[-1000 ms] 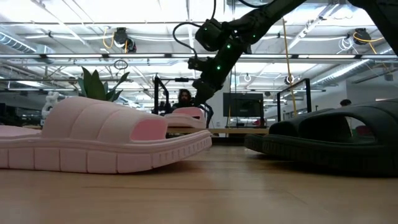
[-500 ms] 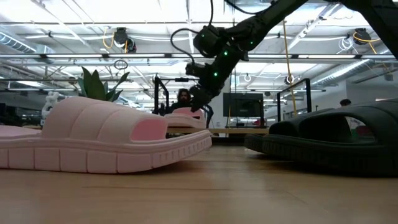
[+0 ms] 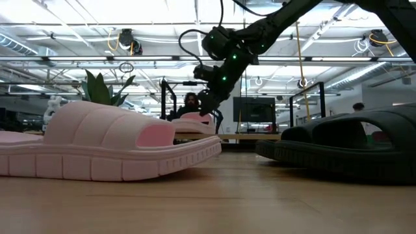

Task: Pick and place slides into the shelf
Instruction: Put the top pink slide on the shelf

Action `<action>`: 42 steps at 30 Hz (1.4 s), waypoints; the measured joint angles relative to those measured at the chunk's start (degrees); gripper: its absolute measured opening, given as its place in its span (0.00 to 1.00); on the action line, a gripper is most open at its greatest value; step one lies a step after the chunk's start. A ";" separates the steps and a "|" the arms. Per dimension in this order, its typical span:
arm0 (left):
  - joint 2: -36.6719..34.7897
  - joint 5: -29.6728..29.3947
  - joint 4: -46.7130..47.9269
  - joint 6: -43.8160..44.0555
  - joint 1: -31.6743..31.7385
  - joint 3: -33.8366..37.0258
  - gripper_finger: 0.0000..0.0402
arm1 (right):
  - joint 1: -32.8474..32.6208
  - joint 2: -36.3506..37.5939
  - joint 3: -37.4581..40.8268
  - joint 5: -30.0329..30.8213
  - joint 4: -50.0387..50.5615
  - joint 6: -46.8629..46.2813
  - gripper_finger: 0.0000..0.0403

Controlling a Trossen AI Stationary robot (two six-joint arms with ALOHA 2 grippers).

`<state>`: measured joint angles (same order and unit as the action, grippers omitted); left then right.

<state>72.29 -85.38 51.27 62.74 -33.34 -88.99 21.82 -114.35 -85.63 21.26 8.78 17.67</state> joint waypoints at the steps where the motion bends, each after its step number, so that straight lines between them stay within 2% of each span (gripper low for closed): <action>1: 0.00 0.00 0.00 0.00 0.00 0.00 0.86 | 0.18 -0.42 -0.04 -0.03 -0.33 -0.38 0.43; 16: 0.00 0.00 -0.02 -0.60 0.00 0.00 0.86 | -0.46 -4.74 -0.13 3.30 -2.88 0.66 0.26; 25: 0.00 0.11 -0.02 -1.14 0.00 0.00 0.86 | -2.22 -4.93 -0.01 3.82 -4.76 6.50 0.03; 33: 0.00 0.31 0.00 -1.16 0.00 0.00 0.86 | -4.04 -4.31 0.07 2.25 -7.60 9.76 0.01; 42: 0.02 0.98 -0.03 -1.09 0.00 0.00 0.86 | -3.97 -2.13 0.14 4.01 -8.60 11.59 0.01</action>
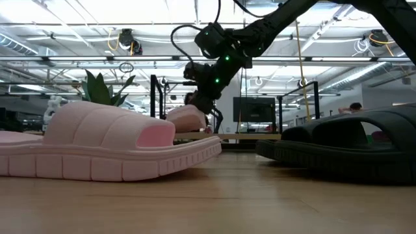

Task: Pick and place slides into the shelf
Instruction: Put the top pink slide on the shelf

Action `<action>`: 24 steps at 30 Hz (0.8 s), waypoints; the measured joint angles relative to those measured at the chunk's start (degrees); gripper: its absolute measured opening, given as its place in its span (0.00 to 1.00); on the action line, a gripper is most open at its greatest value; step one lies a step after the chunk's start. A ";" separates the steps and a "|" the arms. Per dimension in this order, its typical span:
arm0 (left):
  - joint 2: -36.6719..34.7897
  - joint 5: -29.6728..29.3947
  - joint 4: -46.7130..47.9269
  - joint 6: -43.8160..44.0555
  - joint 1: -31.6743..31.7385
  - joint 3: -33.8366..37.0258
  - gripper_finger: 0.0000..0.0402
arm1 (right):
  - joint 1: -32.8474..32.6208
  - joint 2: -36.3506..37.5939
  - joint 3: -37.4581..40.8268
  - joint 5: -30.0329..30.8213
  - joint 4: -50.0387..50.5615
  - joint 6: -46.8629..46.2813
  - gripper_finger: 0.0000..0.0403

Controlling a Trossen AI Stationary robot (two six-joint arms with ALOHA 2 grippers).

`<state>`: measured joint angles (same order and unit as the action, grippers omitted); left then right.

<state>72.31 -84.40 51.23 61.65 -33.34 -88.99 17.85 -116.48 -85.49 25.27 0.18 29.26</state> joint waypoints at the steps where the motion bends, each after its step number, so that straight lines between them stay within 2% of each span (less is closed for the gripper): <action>1: 0.00 0.02 0.01 0.01 0.00 0.00 0.86 | 0.00 0.45 0.00 0.05 0.00 0.00 0.01; 5: 0.00 0.15 -0.02 0.39 0.00 0.00 0.86 | -0.10 1.11 -0.03 0.06 -2.42 0.50 0.01; 24: 0.00 0.42 -0.03 0.60 0.00 0.00 0.86 | -1.90 1.79 -0.07 -4.80 -2.10 -3.68 0.00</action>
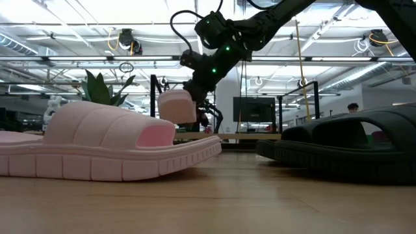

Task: Pick and place slides into the shelf
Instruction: Put the top pink slide on the shelf

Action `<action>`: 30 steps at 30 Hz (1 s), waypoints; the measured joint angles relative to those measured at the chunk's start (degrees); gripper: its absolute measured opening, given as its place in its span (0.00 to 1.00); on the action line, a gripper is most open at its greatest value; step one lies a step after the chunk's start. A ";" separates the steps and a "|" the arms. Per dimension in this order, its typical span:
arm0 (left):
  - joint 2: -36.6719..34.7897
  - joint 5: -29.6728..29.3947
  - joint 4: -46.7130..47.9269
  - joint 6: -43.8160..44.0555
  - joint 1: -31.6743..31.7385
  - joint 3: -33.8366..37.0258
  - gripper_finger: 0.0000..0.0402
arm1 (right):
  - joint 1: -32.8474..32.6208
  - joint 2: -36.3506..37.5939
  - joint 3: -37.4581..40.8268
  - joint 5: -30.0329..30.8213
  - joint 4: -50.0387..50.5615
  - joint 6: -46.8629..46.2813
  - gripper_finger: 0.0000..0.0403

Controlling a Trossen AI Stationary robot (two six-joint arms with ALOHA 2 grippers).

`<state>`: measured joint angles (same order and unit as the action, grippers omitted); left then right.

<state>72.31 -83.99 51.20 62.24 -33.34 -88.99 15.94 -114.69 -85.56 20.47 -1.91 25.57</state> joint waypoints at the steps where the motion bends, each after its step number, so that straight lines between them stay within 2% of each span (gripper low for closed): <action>1: 0.00 0.00 0.00 -0.01 0.00 0.00 0.86 | 0.03 -0.01 0.00 0.00 0.00 -0.01 0.00; 13: 0.00 0.48 -0.04 0.01 0.00 0.00 0.86 | 0.47 -3.29 -0.09 -2.47 -1.62 -1.00 0.00; 21: 0.00 1.38 -0.04 -0.01 0.00 0.00 0.86 | 0.68 -4.68 -0.07 0.06 -2.88 1.14 0.00; 30: 0.00 1.35 -0.02 -0.01 0.00 0.00 0.86 | 1.26 -4.55 -0.09 0.20 -2.72 0.87 0.01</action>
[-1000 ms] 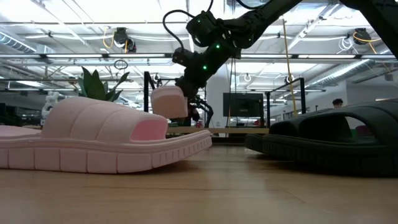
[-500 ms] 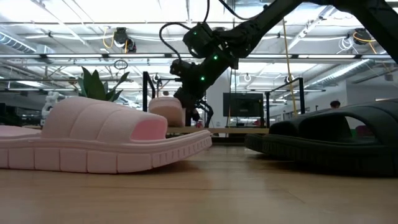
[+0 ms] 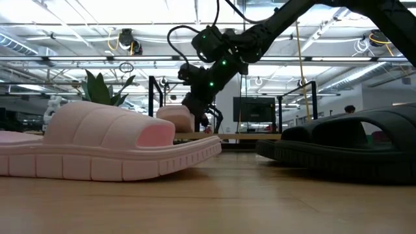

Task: Pick and place slides into the shelf
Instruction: Put the top pink slide on the shelf

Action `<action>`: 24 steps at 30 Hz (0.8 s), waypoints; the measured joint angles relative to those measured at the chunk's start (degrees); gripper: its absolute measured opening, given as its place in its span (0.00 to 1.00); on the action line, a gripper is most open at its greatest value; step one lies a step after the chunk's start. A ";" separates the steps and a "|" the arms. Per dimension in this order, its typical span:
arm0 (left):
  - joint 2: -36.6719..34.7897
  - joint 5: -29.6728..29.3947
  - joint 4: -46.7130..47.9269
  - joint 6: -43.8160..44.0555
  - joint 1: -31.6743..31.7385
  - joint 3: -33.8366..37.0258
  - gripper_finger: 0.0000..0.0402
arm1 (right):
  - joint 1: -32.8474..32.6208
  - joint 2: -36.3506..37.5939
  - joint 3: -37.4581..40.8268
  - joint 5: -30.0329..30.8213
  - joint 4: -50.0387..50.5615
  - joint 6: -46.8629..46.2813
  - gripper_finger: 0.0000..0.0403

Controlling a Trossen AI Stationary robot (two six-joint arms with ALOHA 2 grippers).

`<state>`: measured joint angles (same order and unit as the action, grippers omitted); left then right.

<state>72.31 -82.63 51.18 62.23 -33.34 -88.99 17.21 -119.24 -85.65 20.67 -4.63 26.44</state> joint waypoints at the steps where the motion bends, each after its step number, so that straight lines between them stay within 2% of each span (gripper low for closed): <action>1: 0.00 0.03 0.00 0.00 0.00 0.00 0.86 | 0.00 0.00 0.02 -0.04 0.13 -0.05 0.02; 15: 0.00 0.17 -0.04 0.27 0.00 0.00 0.86 | 0.53 -0.63 0.02 -4.06 -1.09 -0.23 0.12; 24: 0.00 0.32 -0.07 0.25 0.00 0.00 0.86 | 0.73 -0.63 0.02 -5.72 -1.41 -0.27 0.22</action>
<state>72.31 -82.31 51.11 62.49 -33.34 -88.99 17.93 -119.87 -85.62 14.95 -6.04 26.18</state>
